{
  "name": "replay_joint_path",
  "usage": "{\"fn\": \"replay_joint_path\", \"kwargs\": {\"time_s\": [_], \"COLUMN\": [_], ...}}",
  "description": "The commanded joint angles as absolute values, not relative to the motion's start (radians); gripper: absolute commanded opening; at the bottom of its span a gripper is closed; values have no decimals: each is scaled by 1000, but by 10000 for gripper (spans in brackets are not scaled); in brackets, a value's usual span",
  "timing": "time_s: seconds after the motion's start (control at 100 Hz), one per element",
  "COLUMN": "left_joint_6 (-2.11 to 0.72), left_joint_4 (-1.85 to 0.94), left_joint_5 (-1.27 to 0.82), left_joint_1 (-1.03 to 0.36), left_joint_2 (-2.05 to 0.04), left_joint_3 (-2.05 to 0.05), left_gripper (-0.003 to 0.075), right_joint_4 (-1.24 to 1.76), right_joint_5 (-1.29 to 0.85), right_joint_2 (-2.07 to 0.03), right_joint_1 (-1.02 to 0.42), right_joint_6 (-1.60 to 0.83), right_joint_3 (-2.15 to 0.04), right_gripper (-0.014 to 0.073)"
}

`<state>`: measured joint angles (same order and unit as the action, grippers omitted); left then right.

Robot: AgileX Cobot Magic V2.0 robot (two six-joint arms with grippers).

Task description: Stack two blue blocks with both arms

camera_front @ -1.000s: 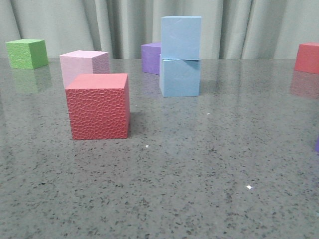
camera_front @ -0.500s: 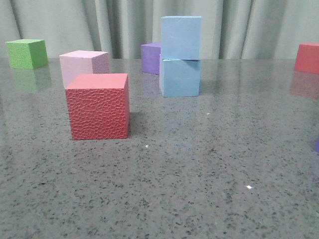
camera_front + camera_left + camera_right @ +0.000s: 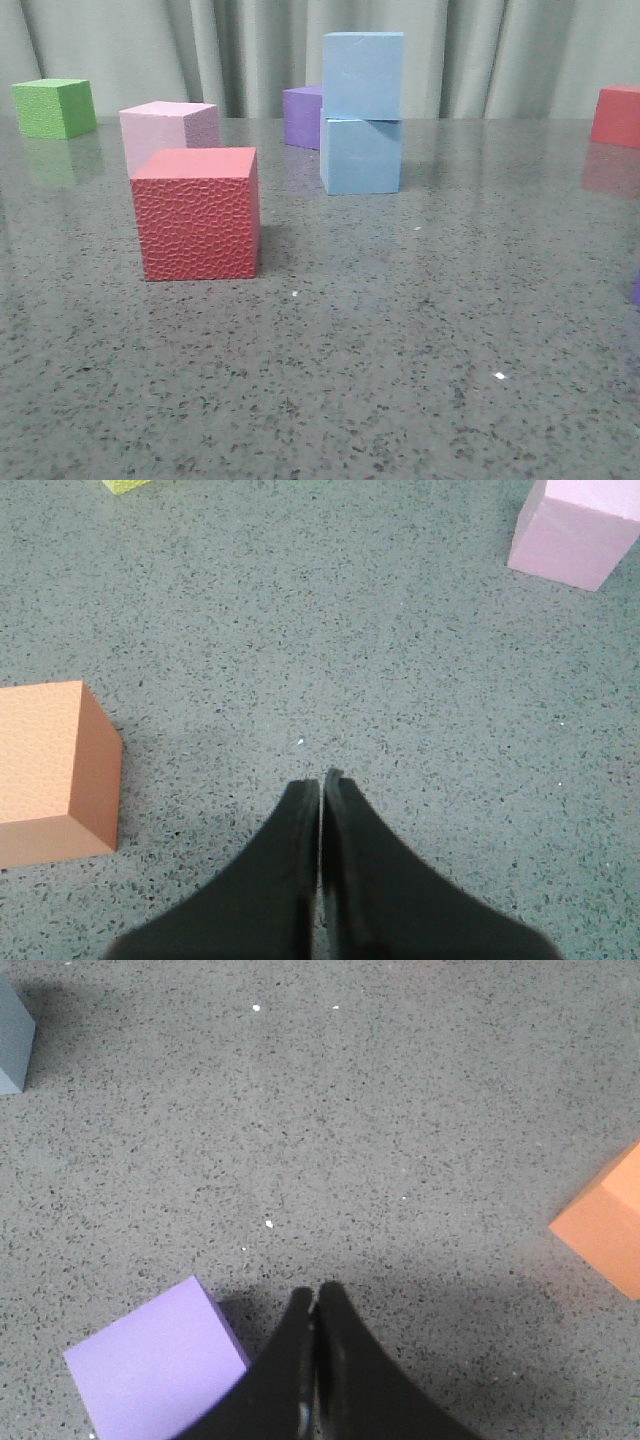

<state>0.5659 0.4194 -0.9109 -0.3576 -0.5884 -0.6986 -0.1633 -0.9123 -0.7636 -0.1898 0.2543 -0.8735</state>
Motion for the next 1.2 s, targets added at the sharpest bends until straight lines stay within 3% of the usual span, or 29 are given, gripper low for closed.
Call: {"fn": "replay_joint_path", "kwargs": {"time_s": [0.0, 1.19], "left_joint_6": [575, 575], "left_joint_4": [444, 463], "left_joint_5": [-859, -825], "left_joint_1": [-354, -354], "left_joint_2": [-591, -581], "left_joint_3": [-727, -711], "left_gripper": [-19, -19], "right_joint_4": [-177, -177], "right_joint_5": [-859, -859], "right_joint_2": [-759, -759], "right_joint_1": [-185, -185], "right_joint_6": [247, 247], "right_joint_3": [-899, -899], "right_gripper": [-122, -122]}}
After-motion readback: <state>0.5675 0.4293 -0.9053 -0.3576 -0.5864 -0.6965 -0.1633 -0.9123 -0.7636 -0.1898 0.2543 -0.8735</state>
